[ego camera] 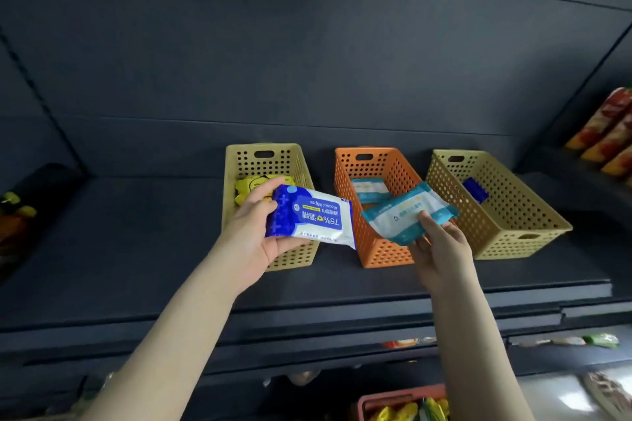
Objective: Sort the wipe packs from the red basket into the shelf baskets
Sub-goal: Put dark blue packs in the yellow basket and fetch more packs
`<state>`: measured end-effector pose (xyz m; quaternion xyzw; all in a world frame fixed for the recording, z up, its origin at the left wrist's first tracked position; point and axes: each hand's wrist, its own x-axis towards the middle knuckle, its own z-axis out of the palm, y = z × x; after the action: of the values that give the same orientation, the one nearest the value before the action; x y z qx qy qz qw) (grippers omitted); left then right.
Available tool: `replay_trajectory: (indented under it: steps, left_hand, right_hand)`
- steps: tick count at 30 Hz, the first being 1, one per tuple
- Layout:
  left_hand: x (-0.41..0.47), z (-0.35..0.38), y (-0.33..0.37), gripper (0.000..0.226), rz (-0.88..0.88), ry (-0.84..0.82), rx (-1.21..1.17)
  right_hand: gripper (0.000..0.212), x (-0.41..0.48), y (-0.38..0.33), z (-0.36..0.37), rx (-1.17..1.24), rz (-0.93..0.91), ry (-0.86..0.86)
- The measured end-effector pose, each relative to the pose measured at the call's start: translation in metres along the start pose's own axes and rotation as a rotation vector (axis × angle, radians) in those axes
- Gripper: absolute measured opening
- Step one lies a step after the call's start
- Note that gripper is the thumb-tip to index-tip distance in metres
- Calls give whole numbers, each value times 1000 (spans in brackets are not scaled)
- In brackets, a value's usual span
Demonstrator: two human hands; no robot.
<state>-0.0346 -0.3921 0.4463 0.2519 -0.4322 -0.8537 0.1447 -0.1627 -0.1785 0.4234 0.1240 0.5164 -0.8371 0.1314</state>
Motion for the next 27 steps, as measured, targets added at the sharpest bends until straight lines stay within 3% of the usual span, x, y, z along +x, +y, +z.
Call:
replay_trajectory:
  steps: [6, 12, 18, 27]
  left_hand:
    - [81, 29, -3, 22, 21, 113, 39]
    - [139, 41, -10, 38, 50, 187, 54]
    - [174, 46, -12, 32, 33, 205, 16]
    - [194, 55, -15, 27, -50, 156, 25]
  right_hand:
    - [41, 93, -14, 20, -40, 247, 50]
    - [47, 158, 1, 43, -122, 465, 146]
    - [34, 172, 18, 60, -288, 530, 246]
    - [43, 185, 25, 62, -451, 659, 333]
